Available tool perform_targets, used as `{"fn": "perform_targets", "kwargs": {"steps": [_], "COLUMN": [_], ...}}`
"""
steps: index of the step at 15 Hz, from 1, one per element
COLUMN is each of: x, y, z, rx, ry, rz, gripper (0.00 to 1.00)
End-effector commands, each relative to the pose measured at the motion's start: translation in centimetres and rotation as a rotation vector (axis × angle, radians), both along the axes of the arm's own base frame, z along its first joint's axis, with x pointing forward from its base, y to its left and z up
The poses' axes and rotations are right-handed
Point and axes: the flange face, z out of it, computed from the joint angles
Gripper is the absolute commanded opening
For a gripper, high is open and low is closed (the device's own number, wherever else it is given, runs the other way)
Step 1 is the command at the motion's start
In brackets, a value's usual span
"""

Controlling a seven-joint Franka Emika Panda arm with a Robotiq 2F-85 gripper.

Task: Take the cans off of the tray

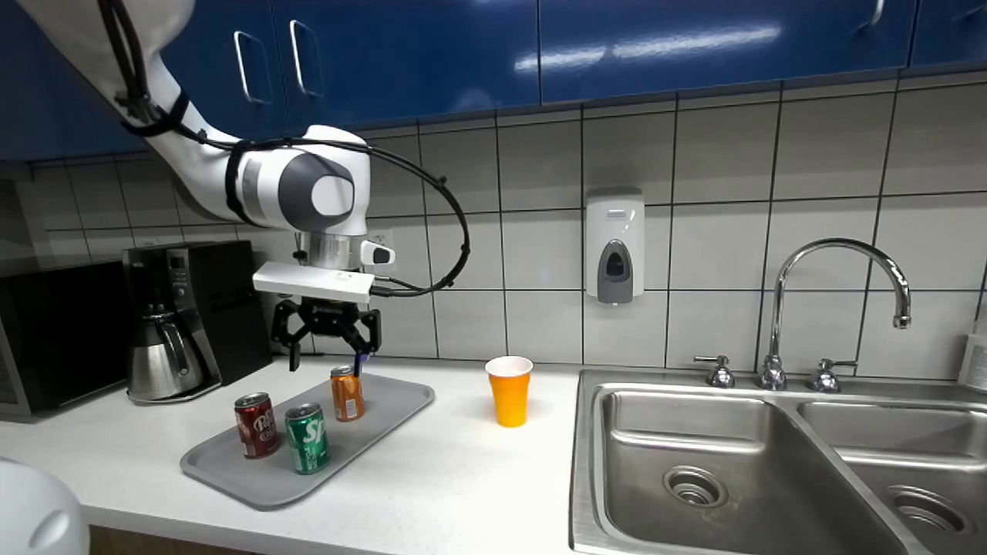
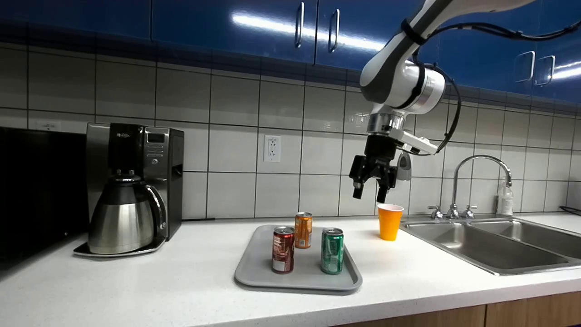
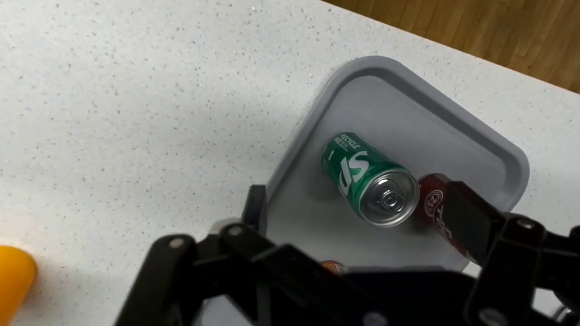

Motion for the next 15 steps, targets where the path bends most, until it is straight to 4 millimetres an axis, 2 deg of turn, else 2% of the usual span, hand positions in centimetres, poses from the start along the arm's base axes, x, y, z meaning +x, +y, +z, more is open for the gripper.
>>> {"fn": "perform_targets", "kwargs": {"steps": [1,8,15], "x": [1.0,3.0,6.3], "y": [1.7,4.9,7.6], "z": [-1.0,-3.0,-4.4], "rx": [-0.027,-0.049,-0.089], "ry": [-0.025,-0.064,-0.089], "rz": [0.008,0.040,0.069], "gripper": [1.00,1.00,1.00]}}
